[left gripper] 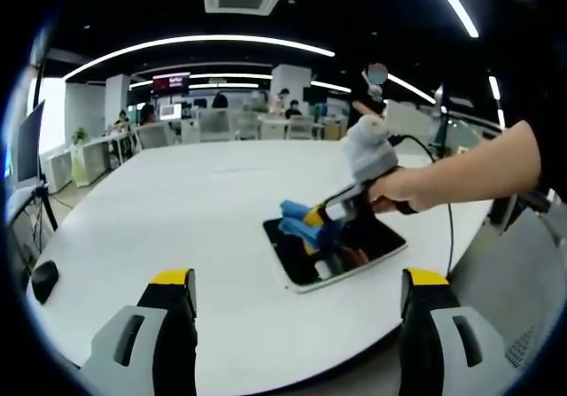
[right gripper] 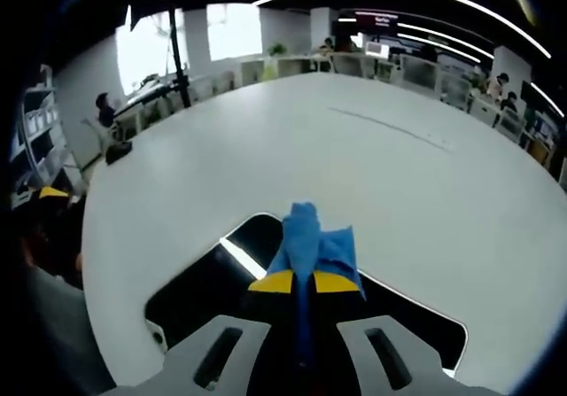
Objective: Wipe the mirror surface with the cleaning cloth until all visible marks leave the cleaned area.
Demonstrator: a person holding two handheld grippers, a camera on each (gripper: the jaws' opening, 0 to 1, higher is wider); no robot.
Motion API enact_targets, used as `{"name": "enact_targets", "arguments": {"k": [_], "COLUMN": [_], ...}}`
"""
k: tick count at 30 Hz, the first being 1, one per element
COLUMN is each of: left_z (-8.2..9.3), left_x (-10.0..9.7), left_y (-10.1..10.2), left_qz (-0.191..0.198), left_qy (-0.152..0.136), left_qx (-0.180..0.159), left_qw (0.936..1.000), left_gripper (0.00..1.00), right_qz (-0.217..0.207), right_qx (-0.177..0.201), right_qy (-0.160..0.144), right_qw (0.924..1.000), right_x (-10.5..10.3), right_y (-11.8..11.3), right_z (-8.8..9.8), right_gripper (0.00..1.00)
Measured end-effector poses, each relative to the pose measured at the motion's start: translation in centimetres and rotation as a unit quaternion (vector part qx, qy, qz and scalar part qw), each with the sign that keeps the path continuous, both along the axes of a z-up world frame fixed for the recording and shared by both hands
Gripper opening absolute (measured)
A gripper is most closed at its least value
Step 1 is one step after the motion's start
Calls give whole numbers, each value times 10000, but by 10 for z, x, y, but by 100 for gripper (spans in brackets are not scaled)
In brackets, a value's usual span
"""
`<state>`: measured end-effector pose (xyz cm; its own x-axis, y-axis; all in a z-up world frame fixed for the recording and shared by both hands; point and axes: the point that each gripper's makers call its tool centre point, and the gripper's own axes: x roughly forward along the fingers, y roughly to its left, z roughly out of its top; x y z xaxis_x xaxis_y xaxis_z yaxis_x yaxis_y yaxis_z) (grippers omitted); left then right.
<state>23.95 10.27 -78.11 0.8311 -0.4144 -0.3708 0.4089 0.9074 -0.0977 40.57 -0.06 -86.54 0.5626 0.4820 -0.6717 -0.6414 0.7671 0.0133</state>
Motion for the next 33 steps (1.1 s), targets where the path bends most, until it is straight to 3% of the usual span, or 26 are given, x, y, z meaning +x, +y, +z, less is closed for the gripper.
{"name": "enact_targets", "arguments": {"k": [14, 33], "left_z": [1, 0], "left_x": [0, -1], "left_y": [-1, -1], "left_qz": [-9, -23], "left_qy": [-17, -6], "left_qx": [-18, -6], "left_qw": [10000, 10000], "left_gripper": [96, 95], "right_qz": [146, 586], "right_qx": [-37, -218], "right_qy": [0, 12], "right_qw": [9999, 9980], "right_x": [-15, -57], "right_y": [0, -1], "right_z": [0, -1], "right_gripper": [1, 1]}}
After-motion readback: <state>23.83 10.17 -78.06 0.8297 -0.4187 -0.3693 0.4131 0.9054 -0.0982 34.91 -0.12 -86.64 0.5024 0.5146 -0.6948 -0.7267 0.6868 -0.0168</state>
